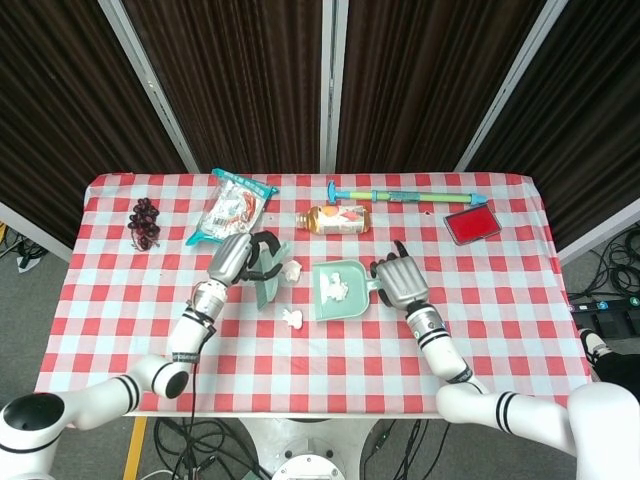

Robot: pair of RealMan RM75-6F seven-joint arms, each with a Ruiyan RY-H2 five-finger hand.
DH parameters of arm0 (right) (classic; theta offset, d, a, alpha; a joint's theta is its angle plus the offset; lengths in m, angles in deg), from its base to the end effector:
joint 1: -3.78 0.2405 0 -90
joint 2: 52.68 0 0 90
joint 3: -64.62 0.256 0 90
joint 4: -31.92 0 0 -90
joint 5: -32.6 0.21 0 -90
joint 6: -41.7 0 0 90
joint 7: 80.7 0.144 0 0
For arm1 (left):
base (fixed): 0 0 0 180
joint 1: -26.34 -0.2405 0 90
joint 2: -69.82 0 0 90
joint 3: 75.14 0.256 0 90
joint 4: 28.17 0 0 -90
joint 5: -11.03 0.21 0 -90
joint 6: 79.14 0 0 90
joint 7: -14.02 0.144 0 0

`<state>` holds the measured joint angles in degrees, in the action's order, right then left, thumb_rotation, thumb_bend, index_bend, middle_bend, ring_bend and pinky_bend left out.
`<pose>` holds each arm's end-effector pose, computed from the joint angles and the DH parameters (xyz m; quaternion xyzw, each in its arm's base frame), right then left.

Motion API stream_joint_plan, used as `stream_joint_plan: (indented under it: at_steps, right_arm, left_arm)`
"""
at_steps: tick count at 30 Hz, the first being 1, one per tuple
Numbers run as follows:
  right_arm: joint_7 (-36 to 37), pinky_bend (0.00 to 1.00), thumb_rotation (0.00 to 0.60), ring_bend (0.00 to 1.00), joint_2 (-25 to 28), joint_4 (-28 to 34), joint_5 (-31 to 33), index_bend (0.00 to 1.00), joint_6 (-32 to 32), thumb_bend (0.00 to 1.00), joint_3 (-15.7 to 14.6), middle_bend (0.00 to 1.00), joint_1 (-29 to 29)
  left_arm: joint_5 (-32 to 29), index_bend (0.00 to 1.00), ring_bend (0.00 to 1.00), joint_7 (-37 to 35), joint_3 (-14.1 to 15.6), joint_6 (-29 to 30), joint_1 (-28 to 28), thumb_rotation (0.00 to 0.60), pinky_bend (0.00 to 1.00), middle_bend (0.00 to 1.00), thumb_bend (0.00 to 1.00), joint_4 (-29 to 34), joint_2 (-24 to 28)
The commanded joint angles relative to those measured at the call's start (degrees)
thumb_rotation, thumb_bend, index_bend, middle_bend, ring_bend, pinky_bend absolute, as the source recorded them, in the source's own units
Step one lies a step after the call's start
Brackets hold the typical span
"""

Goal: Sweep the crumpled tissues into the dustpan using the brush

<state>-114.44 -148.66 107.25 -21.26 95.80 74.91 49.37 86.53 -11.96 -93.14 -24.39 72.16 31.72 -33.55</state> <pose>-0.1581 -0.3621 -0.0458 0.7593 -0.3398 0.2881 0.4743 -0.1290 0.3940 -0.0453 -0.5786 -0.5327 -0.5485 0.2838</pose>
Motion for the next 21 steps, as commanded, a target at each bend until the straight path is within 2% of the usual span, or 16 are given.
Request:
stream_joint_plan:
  at_steps: [1, 10, 21]
  right_arm:
    - [-1.4, 0.08, 0.6, 0.29, -0.5, -0.6, 0.8, 0.62, 0.2, 0.36, 0.0, 0.56, 0.4]
    - [-4.1, 0.08, 0.6, 0.29, -2.5, -2.3, 2.7, 0.62, 0.3, 0.36, 0.4, 0.56, 1.7]
    - [-4.9, 0.08, 0.6, 0.29, -4.9, -4.0, 3.3, 0.62, 0.1, 0.36, 0.7, 0.56, 2.9]
  left_arm:
    - [0.1, 0.53, 0.78, -2.4, 0.0, -1.9, 2.0, 0.6, 0.96, 0.59, 0.47, -3.9, -1.7]
    - [0.8, 0.53, 0.76, -8.1, -0.2, -5.8, 6.5, 0.6, 0.96, 0.58, 0.47, -11.4, -5.4]
    - [3.6, 0.53, 0.74, -16.6, 1.2, -6.2, 9.7, 0.6, 0.96, 0.58, 0.47, -14.8, -9.0]
